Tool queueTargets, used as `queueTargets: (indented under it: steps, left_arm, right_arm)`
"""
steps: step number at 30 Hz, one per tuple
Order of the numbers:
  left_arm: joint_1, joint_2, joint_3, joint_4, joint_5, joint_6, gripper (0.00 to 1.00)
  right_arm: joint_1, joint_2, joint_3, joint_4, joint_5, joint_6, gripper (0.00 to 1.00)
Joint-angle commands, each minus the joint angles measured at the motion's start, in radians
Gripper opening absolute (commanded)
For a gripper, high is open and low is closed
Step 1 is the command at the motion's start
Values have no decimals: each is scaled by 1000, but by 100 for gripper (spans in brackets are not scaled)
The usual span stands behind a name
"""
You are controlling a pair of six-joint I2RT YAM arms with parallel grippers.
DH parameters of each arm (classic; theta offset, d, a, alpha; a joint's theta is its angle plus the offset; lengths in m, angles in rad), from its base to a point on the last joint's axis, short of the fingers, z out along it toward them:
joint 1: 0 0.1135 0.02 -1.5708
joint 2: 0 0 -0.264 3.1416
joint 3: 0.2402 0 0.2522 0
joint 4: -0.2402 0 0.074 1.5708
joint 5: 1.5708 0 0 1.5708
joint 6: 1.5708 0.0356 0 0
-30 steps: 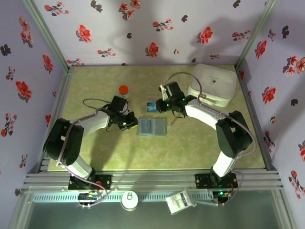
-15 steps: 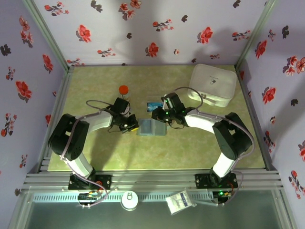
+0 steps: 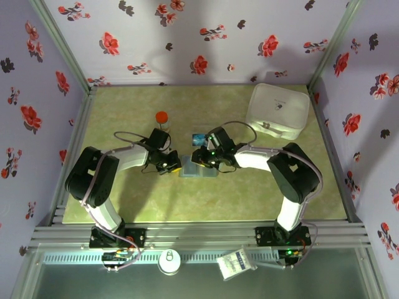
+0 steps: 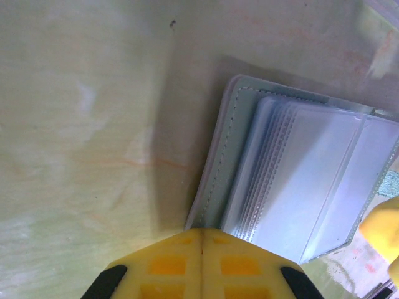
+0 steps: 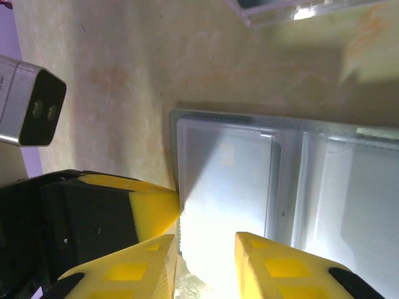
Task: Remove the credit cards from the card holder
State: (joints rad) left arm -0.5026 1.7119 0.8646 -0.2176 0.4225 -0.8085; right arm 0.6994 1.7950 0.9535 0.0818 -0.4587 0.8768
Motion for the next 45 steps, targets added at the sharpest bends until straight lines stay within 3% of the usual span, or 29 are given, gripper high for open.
queueTargets:
  steps: [1, 12, 25, 45]
  left_arm:
    - [-8, -2, 1, -13, 10, 12, 5]
    - [-7, -5, 2, -20, 9, 12, 5]
    - [-7, 0, 2, -26, 5, 15, 5]
    - [-7, -8, 20, -39, 3, 17, 5]
  right_arm:
    - [15, 27, 32, -6, -17, 24, 33]
    - [20, 65, 40, -19, -25, 21, 28]
    - [20, 17, 30, -121, 74, -14, 28]
    - [17, -9, 14, -151, 115, -21, 23]
